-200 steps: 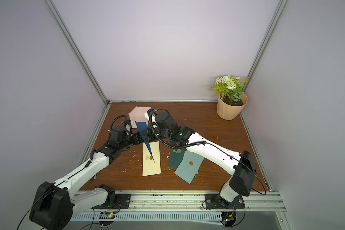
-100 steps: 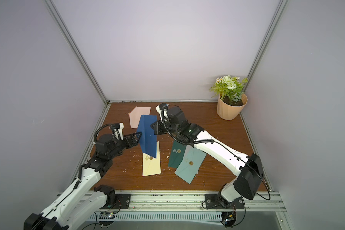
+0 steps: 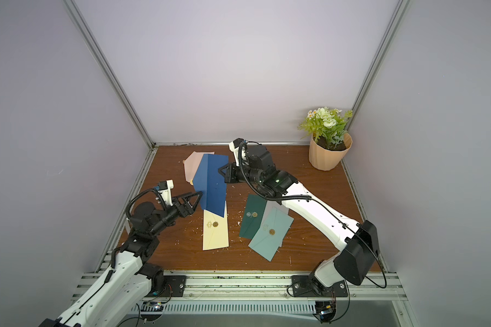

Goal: Open the envelope
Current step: Open the envelope flap on the envelope.

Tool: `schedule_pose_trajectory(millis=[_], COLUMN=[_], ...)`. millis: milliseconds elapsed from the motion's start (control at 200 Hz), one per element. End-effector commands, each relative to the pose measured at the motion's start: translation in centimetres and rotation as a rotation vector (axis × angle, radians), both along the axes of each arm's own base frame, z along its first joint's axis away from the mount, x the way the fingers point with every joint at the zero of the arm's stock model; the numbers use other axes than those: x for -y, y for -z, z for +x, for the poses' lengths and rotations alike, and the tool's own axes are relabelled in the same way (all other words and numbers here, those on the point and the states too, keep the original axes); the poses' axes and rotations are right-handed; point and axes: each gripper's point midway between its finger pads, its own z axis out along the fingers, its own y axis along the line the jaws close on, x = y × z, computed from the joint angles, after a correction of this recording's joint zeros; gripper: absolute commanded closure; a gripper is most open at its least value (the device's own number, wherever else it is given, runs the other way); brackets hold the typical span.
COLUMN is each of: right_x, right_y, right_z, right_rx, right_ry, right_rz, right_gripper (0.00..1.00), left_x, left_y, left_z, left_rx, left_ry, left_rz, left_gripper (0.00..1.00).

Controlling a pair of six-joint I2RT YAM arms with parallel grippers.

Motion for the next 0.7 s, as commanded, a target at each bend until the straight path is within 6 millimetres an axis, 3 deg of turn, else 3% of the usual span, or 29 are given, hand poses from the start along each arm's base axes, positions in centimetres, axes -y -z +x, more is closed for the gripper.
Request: schedule_pose_trajectory(millis=[0,110,315,490,696], right_x=[-0.2,-0.3,-0.3,-0.2,-0.3], right_y=[-4.7,-4.5,-4.1,-3.9,-3.2], right_z=[-1.0,-1.4,-1.4,-1.2,-0.8], right_rx=[0.045,0.024,0.008,0.008,-0.001], right_ry=[-0.064,-0.087,-0.094,-0.086,-0.085], right_rz=[0.137,0.151,0.172,0.165,0.153], right_gripper=[1.0,1.0,1.0,1.0,1.0], left_x=[0.2,0.5,1.5,1.4,1.6], left_y=[-2.1,-3.4,-5.0,-5.5,-5.9], left_z=[-0.1,-0.6,-1.5,-2.1,-2.4], left_rx=[0.08,0.136,0.197,0.225,0.24], left_ry=[0.027,0.056,0.146,0.149,0.168], left_rz=[-0.045,-0.085,-0.132,-0.141,-0.153], left_gripper=[0.07,0.18,0.57,0.69,0.91])
